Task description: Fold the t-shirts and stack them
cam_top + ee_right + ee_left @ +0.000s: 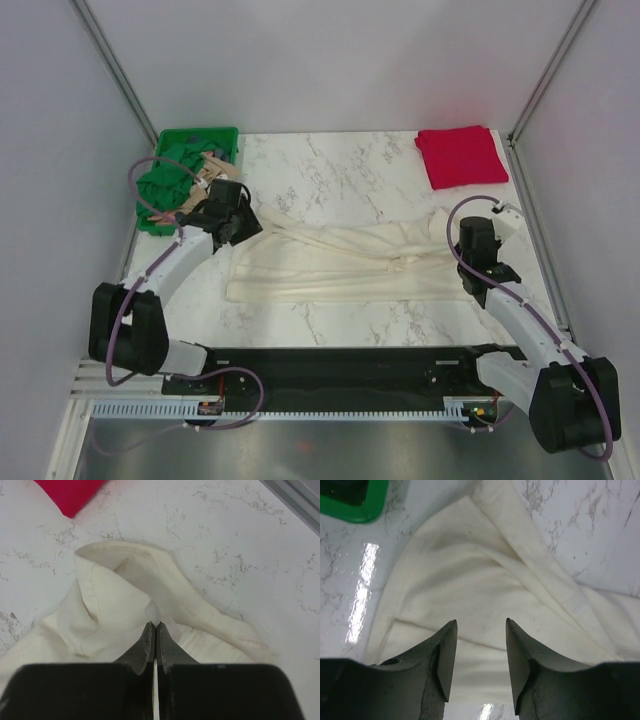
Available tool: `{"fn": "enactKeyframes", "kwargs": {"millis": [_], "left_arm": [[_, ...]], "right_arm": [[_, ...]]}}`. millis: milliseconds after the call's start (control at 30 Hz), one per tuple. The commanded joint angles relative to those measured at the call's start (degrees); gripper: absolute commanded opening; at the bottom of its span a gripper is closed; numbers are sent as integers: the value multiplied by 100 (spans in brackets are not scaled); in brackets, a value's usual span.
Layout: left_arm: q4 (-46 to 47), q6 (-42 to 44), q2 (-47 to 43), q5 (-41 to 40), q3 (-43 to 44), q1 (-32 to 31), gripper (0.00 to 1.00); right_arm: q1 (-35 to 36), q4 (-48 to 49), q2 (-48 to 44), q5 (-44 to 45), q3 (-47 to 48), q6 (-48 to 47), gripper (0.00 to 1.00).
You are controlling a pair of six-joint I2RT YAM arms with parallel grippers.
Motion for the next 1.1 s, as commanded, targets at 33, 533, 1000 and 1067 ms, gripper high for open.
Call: {"fn": "enactKeyframes", "kwargs": {"millis": [33, 533, 1000, 1067], "left_arm": [[723, -26, 1042, -739, 870, -31, 48], [662, 247, 3146, -1126, 2462, 22, 42], [899, 247, 3831, -1074, 2690, 84, 42], [899, 229, 3936, -1048, 2786, 92, 42]], "right_arm": [[-25, 256, -187, -370, -127, 80, 0], [-16, 634, -39, -1047, -329, 98, 0], [-16, 722, 252, -1284, -347, 133, 0], [-16, 853, 269, -1346, -382, 142, 0]]}}
